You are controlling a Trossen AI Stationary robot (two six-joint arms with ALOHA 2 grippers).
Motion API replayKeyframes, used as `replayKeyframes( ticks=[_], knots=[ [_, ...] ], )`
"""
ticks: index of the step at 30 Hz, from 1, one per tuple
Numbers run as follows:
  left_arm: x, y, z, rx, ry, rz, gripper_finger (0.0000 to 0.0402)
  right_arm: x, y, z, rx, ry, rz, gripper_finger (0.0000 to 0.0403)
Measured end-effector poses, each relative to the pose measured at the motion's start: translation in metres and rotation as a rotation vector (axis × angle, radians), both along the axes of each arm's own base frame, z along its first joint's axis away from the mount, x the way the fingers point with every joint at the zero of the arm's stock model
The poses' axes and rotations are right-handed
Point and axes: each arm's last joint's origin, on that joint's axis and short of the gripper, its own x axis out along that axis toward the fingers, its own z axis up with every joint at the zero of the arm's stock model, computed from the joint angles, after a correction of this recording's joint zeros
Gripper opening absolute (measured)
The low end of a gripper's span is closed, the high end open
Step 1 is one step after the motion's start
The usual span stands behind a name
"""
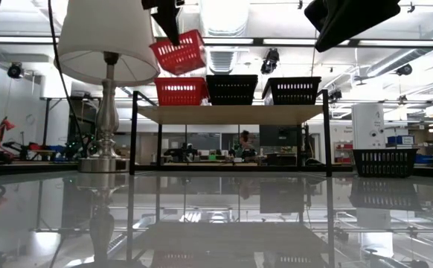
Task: Stack baskets on shelf by color
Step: Stack the red basket into the other red basket on the shelf
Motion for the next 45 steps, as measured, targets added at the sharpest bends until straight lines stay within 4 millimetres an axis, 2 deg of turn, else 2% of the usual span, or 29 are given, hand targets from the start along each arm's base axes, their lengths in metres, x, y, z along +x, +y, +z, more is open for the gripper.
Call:
replayKeyframes(
  ticks=[8, 13, 35, 45],
  knots=[
    [0.019, 0.011, -0.019, -0.008, 0.072, -0.014, 0.0, -0.001, -0.001, -0.001, 0.002, 0.015, -0.01, 0.0009],
    [0.023, 0.013, -0.028, -0.011, 0.14, -0.03, 0.0, -0.001, -0.001, -0.001, 0.003, 0.015, -0.012, 0.0009],
    [0.026, 0.016, -0.029, -0.007, 0.113, -0.021, 0.0001, -0.001, -0.001, -0.001, 0.009, 0.017, -0.018, 0.0009],
    [0.025, 0.016, -0.029, -0.01, 0.099, 0.0, 0.0049, -0.001, -0.001, -0.001, 0.01, 0.018, -0.02, 0.0009]
  ],
)
